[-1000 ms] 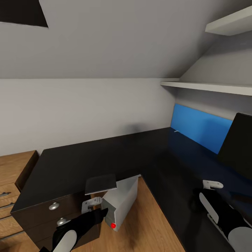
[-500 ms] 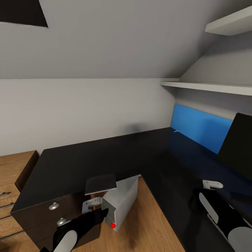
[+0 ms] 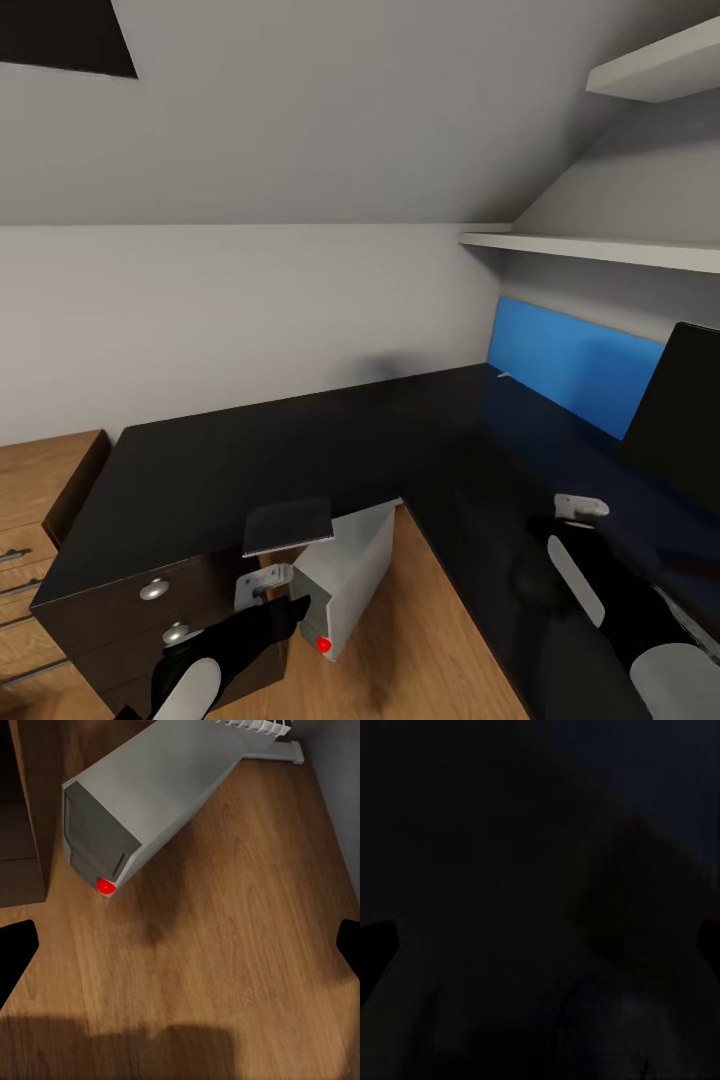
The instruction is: In the bedroom, organize the workspace by keeping the computer under the desk, ensuring the monitor is on the desk, placing the keyboard on the desk next to the monitor, placing the mouse on the desk next to the keyboard, moving the folder from the swivel chair onto the desk next to the mouse, stacking the notebook on top of the folder with the pen on top of the notebook, and positioning the swivel chair next to the desk.
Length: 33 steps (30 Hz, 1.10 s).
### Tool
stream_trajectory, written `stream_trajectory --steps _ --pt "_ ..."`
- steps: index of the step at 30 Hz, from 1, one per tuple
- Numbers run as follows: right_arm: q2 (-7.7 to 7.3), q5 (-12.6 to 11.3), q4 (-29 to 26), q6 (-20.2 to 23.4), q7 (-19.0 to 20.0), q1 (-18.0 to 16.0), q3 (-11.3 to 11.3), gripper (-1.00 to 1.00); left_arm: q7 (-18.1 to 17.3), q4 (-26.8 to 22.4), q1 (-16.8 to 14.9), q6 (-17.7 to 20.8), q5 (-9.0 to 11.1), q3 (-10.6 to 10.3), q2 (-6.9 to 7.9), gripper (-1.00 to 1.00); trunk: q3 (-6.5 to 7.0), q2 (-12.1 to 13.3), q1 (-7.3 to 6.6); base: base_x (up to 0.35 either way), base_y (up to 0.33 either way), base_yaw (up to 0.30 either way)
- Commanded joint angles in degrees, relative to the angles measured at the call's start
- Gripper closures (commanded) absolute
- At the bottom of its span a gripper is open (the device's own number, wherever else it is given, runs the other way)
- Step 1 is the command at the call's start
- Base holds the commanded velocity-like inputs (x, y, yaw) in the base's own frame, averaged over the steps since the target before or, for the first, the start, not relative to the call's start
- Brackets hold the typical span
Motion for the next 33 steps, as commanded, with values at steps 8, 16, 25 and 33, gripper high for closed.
stream_trajectory --steps 8,16,25,33 --pt "7.42 -0.52 -1.81 0.15 -0.80 0.03 0.23 -1.00 0.67 -0.09 -0.06 -0.03 0.53 -0.12 0.08 -1.00 -0.07 -0.04 0.00 0.000 0.000 0.099" --pt "9.42 -0.50 -1.93 0.15 -0.75 0.10 0.40 -1.00 0.68 -0.02 -0.06 -0.03 0.37 -0.14 0.05 -1.00 -0.07 -0.04 0.00 0.000 0.000 0.240" --pt "11.27 -0.60 -2.28 0.18 1.92 0.30 2.63 -1.00 0.68 0.03 -0.06 -0.03 0.27 -0.32 0.03 -1.00 -0.07 -0.04 0.00 0.000 0.000 0.027" --pt "11.61 -1.86 -10.01 0.22 2.37 3.64 2.70 -1.00 0.68 0.14 -0.06 -0.03 0.19 -0.57 -0.04 -1.00 -0.07 -0.04 0.00 0.000 0.000 0.000"
